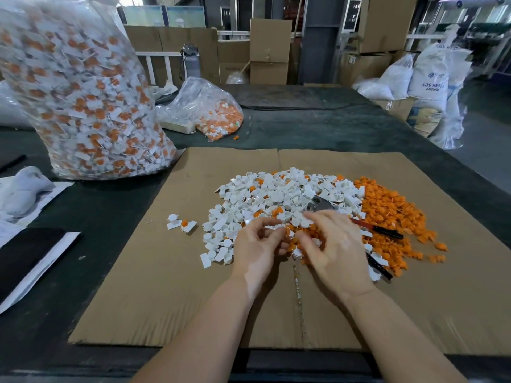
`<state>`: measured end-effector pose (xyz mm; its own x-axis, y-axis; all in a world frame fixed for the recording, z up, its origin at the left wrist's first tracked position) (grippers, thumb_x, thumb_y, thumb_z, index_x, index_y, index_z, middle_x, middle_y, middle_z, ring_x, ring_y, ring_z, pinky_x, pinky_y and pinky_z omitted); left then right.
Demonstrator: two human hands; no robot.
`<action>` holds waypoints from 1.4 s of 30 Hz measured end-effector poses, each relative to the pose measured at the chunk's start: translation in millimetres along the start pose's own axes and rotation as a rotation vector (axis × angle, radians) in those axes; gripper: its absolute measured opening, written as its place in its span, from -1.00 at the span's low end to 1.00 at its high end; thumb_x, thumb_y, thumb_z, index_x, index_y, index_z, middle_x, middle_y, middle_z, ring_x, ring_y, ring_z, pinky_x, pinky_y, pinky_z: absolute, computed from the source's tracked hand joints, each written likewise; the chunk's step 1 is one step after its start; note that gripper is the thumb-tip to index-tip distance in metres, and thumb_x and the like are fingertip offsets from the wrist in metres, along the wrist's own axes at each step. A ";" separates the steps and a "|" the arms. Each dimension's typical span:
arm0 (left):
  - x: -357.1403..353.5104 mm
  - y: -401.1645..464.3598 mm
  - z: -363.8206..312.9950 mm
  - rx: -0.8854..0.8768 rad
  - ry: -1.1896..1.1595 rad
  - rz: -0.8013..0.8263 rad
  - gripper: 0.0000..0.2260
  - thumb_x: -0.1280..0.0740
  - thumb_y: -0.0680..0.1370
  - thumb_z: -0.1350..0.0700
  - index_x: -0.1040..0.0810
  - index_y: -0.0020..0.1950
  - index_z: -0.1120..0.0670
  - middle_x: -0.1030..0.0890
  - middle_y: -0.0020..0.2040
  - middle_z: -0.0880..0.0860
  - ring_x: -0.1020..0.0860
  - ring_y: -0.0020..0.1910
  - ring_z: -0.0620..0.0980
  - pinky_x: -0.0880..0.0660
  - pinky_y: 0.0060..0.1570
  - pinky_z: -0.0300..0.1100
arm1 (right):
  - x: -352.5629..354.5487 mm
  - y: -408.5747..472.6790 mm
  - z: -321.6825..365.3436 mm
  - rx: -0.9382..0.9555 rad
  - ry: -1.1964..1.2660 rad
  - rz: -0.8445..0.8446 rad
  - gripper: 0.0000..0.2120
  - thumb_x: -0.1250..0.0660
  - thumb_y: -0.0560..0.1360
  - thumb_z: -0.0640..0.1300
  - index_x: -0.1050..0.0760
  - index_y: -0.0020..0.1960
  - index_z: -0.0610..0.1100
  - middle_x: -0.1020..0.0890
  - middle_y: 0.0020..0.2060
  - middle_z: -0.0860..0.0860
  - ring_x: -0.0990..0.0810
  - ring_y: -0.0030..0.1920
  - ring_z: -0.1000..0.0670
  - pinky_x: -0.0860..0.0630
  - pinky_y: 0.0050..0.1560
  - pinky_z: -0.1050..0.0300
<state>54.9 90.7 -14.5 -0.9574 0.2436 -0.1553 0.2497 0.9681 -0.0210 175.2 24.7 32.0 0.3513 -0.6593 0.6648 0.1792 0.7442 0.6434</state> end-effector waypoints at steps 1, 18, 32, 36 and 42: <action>0.2 0.7 0.3 0.003 0.001 -0.006 -0.91 -0.31 0.54 0.30 -0.54 -0.03 0.13 -0.56 -0.35 0.10 -0.50 -0.47 -0.11 -0.53 -0.36 -0.22 | 5.5 2.4 -8.6 -0.076 -0.067 -0.010 -0.70 -0.44 0.42 -0.18 -0.57 0.13 -0.22 -0.61 0.01 -0.10 -0.55 0.07 -0.11 -0.41 0.09 -0.07; -6.1 10.7 -4.8 0.070 0.010 -0.027 -0.92 -0.32 0.55 0.24 -0.53 0.02 0.10 -0.62 -0.22 0.20 -0.55 -0.42 -0.14 -0.50 -0.42 -0.32 | 16.3 23.0 -66.2 -0.427 -0.528 0.475 -0.63 -0.16 0.50 0.17 -0.31 0.12 -0.10 -0.47 0.12 -0.08 -0.42 0.14 -0.11 -0.35 0.15 -0.05; 4.3 23.8 -23.6 0.132 -0.169 -0.149 -0.94 -0.32 0.54 0.29 -0.52 0.00 0.21 -0.54 -0.44 0.04 -0.52 -0.53 -0.15 -0.52 -0.44 -0.32 | -0.6 13.4 1.5 -0.583 0.362 0.807 -0.72 -0.17 0.55 -0.08 -0.28 -0.28 -0.18 -0.38 -0.35 -0.16 -0.38 -0.36 -0.07 -0.29 -0.31 0.07; 4.9 21.3 -26.7 0.142 -0.203 -0.189 -0.97 -0.30 0.54 0.33 -0.49 -0.04 0.23 -0.49 -0.48 0.06 -0.45 -0.59 -0.13 -0.43 -0.54 -0.32 | -2.1 10.2 3.5 -0.679 0.490 0.890 -0.89 -0.20 0.46 -0.23 -0.37 -0.22 -0.24 -0.49 -0.42 -0.13 -0.48 -0.43 -0.06 -0.43 -0.37 0.09; 5.2 20.6 -28.9 0.134 -0.181 -0.210 -0.90 -0.29 0.55 0.32 -0.48 0.06 0.29 -0.48 -0.45 0.08 -0.42 -0.60 -0.15 -0.41 -0.55 -0.35 | -4.0 11.7 6.0 -0.638 0.406 0.961 -0.98 -0.18 0.44 -0.28 -0.35 -0.16 -0.21 -0.50 -0.31 -0.16 -0.53 -0.35 -0.07 -0.47 -0.34 0.09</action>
<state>50.9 113.6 12.8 -0.9516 0.0129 -0.3070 0.0776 0.9768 -0.1994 170.4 35.5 39.1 0.8298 0.1842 0.5269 0.0672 0.9042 -0.4219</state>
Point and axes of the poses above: each hand's wrist, its own y-axis towards the middle knuckle, its own x-axis out of the back of the hand, z = x × y, the point moved 6 cm from there along y, towards the middle knuckle
